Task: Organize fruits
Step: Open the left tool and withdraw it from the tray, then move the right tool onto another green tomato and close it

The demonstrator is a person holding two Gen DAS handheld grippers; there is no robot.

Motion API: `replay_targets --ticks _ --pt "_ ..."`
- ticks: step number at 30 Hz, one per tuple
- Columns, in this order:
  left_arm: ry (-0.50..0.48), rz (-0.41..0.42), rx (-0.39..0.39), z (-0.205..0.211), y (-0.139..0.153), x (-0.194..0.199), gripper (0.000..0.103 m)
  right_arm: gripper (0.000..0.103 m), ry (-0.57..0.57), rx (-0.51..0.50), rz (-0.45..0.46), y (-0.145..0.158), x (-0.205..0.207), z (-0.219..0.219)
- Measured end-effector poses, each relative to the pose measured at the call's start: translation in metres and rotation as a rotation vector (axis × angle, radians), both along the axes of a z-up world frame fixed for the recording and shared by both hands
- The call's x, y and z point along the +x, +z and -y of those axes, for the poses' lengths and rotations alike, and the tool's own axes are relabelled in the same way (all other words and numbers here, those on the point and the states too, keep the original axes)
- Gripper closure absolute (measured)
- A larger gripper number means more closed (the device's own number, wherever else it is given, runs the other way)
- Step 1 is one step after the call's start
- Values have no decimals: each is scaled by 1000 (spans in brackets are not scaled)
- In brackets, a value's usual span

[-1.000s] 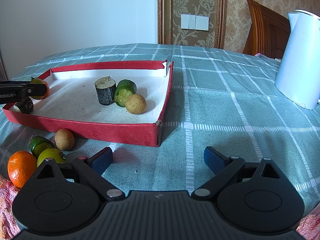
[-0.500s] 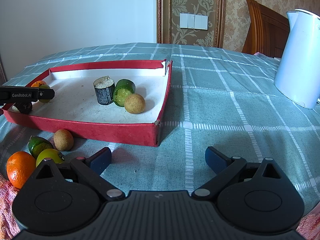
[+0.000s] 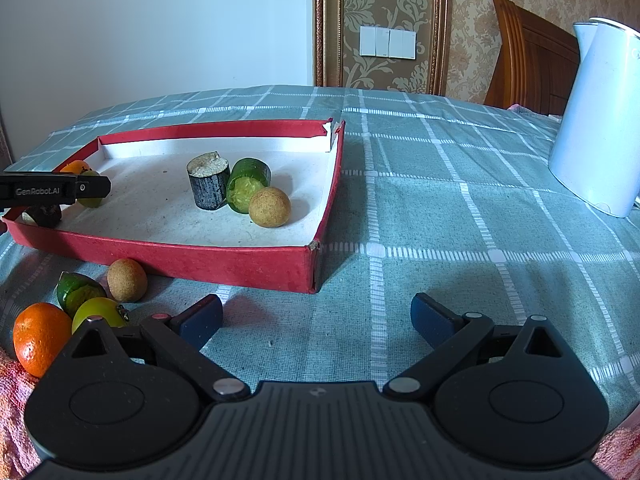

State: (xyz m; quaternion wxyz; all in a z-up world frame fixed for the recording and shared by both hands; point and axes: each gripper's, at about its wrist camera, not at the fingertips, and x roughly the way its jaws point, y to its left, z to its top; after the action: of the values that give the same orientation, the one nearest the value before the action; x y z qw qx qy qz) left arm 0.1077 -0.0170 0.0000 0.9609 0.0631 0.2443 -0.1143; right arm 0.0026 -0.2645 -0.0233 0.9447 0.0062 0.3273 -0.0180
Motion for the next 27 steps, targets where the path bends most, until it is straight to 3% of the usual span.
replay_targets --ticks 9,15,21,27 --pt "53 10 -22 -23 8 -28 14 1 0 0 0 0 0 0" --pt "77 49 -62 -46 12 -71 1 1 0 0 0 0 0 0" --pt "65 -37 -67 -53 -7 -87 0 1 0 0 0 0 0 0" --pt "85 -131 -140 -66 -16 -76 0 1 12 8 3 -2 0 -1"
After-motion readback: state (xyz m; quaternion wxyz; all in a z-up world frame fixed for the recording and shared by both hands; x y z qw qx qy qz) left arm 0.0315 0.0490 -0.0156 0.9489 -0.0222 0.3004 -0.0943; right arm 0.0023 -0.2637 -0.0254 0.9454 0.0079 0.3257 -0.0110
